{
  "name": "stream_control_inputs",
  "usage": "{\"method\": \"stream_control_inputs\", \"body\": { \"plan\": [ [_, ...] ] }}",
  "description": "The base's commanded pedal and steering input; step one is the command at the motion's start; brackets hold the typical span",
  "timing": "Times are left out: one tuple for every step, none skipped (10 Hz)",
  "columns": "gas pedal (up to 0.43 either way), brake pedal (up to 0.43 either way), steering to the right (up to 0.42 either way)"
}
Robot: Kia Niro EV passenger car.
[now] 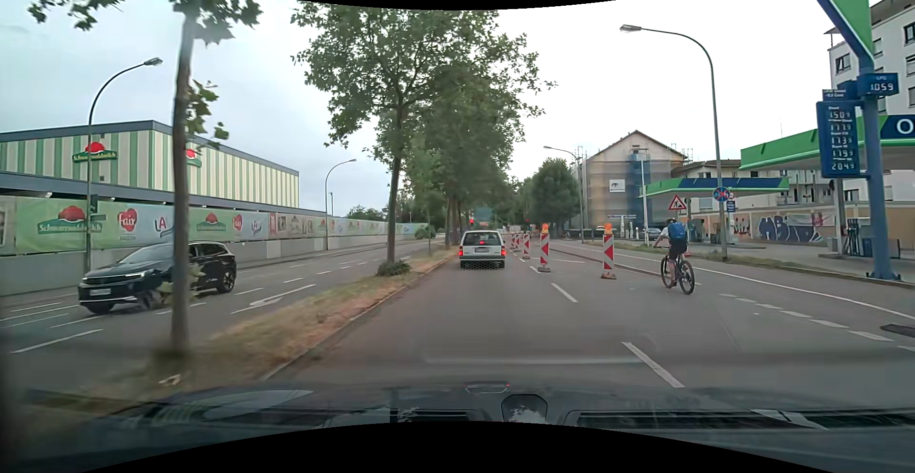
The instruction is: Follow the waypoints while adhering to traffic rules and regulations
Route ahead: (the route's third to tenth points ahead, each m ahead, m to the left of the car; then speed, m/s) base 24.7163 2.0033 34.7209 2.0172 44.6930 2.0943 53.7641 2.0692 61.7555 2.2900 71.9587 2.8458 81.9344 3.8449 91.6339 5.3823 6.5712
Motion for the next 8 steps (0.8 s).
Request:
{"method": "stream_control_inputs", "body": {
  "plan": [
    [0.000, 0.000, -0.005],
    [0.000, 0.000, -0.005],
    [0.000, 0.000, -0.004],
    [0.000, 0.000, -0.004],
    [0.008, 0.000, -0.004],
    [0.020, 0.000, -0.004],
    [0.020, 0.000, -0.004],
    [0.020, 0.000, -0.004]
  ]
}}
